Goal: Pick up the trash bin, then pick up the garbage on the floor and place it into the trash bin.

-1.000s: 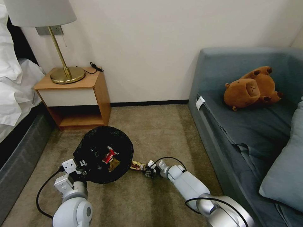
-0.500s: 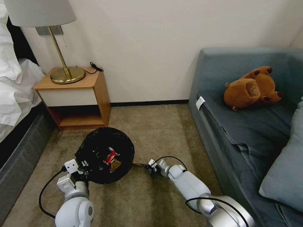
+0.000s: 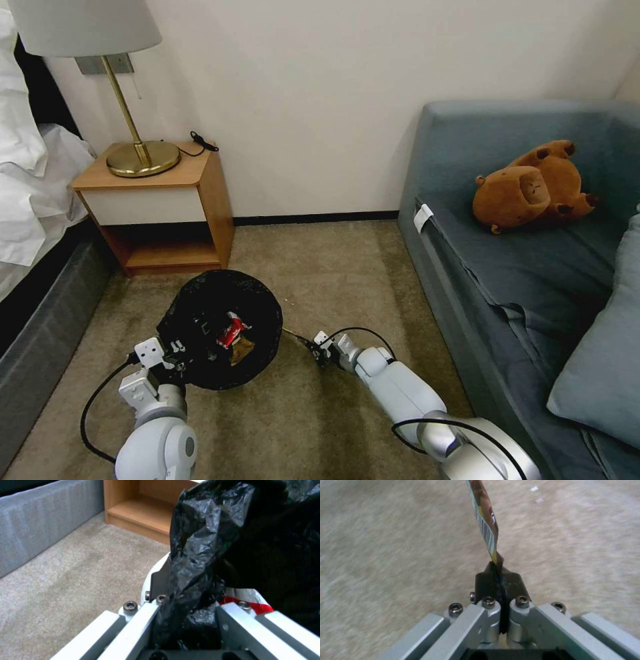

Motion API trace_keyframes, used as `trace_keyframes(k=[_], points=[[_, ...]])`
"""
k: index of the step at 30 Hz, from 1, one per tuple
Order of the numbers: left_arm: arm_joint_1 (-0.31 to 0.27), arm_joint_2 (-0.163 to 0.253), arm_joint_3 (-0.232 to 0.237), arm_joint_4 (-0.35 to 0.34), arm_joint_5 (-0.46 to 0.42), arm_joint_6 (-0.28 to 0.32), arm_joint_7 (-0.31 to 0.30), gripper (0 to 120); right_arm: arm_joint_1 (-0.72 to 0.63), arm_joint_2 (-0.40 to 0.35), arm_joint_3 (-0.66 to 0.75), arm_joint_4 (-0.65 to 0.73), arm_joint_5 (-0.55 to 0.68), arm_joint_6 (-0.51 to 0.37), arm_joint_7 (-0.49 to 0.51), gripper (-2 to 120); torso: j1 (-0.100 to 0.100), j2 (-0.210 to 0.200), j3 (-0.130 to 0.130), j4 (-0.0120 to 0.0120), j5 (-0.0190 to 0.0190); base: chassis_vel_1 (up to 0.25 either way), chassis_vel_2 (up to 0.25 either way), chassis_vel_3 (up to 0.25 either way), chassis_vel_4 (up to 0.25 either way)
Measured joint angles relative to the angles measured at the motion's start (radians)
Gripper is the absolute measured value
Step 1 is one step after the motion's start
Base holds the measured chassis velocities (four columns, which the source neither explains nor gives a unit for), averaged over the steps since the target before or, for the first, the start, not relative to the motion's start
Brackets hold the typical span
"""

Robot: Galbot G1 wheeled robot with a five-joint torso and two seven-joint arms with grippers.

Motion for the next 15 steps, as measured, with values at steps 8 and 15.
trace_keyframes(k=[8,15], points=[[-0.005,0.0,-0.012,-0.002,-0.014,0.003,-0.005,1,-0.03,-0.031,0.099,0.043,0.075,0.077,0.026,0,0.0,0.0,0.0,0.0,0.0001,0.0,0.0,0.0,0.0],[-0.016,0.0,-0.023,0.035,-0.021,0.004,-0.012,1,-0.086,-0.072,0.226,0.152,0.14,0.17,0.057,0,0.0,0.0,0.0,0.0001,0.0,0.0,0.0,0.0,0.0]])
